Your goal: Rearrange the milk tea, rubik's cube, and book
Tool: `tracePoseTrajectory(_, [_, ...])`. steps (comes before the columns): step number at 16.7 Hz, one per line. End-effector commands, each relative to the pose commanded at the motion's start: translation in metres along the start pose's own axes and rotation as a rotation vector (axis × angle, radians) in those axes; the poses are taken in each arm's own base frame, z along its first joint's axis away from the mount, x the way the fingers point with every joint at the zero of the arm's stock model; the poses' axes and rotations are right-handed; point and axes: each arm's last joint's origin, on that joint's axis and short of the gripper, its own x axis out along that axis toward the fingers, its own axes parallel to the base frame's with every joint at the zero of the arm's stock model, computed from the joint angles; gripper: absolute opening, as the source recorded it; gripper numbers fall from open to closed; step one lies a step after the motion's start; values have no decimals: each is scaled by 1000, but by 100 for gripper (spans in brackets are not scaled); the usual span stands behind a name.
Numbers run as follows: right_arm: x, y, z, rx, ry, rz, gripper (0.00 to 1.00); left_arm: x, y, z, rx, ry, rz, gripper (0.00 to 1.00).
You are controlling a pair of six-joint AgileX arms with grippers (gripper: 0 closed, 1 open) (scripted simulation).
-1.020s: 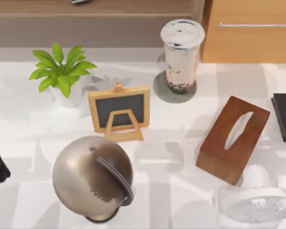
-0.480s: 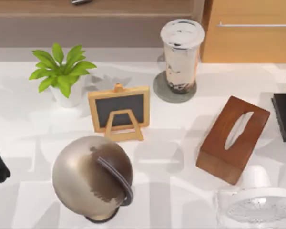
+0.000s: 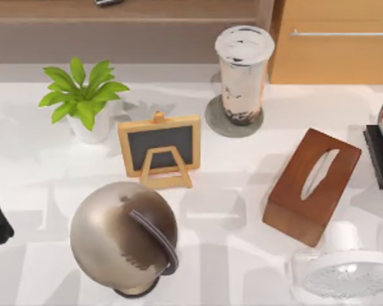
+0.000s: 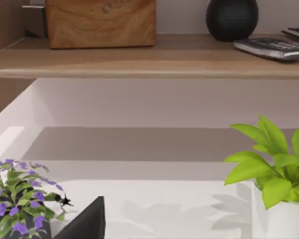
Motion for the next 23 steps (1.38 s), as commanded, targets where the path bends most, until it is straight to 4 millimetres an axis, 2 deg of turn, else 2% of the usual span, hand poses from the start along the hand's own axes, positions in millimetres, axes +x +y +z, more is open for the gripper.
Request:
tracePoseTrajectory(7, [5, -5, -2, -2, 6, -24, 0, 0, 0, 0, 0, 0, 0, 100])
tracePoseTrajectory(20, [5, -5, -2, -2, 6, -24, 98, 0, 0, 0, 0, 0, 0, 100])
tracePoseTrajectory(23, [5, -5, -2, -2, 6, -24, 100, 0, 0, 0, 0, 0, 0, 100])
